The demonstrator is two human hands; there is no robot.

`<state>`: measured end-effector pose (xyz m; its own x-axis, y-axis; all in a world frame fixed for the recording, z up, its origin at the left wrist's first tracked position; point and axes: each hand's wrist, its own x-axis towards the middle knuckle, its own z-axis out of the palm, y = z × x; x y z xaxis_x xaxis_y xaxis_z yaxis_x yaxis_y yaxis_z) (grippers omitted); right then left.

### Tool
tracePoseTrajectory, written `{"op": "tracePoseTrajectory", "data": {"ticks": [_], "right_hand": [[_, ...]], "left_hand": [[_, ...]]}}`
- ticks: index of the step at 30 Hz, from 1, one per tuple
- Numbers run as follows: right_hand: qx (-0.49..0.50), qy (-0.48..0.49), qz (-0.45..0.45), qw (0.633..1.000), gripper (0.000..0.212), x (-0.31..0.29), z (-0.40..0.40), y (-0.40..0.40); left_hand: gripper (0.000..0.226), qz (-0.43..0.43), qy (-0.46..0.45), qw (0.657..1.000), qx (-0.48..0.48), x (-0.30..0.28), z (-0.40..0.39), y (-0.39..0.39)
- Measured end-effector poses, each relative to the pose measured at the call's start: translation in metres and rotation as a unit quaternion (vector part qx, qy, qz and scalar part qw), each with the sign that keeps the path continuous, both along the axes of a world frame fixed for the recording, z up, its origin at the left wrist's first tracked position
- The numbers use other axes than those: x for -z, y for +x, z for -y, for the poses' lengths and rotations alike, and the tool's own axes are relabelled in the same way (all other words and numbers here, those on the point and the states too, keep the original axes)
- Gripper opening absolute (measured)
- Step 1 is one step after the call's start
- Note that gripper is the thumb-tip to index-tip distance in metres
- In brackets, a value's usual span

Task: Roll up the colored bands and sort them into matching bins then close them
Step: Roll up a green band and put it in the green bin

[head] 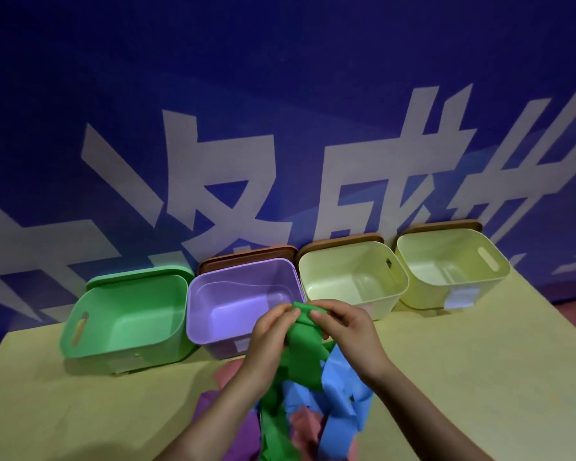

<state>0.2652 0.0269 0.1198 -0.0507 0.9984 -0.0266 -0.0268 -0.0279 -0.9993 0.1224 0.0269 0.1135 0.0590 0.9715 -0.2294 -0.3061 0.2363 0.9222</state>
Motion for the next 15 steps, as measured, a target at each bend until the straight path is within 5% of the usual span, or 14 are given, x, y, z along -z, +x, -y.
{"op": "tracePoseTrajectory", "data": {"ticks": [7, 15], "right_hand": [[-0.023, 0.013, 0.050, 0.998, 0.027, 0.004, -0.013, 0.011], [-0.020, -0.096, -0.130, 0.987, 0.031, 0.007, -0.013, 0.015]], "left_hand": [[0.011, -0.053, 0.031, 0.998, 0.031, 0.003, -0.009, 0.005], [0.018, -0.069, 0.068, 0.995, 0.020, 0.002, -0.012, 0.013]]}}
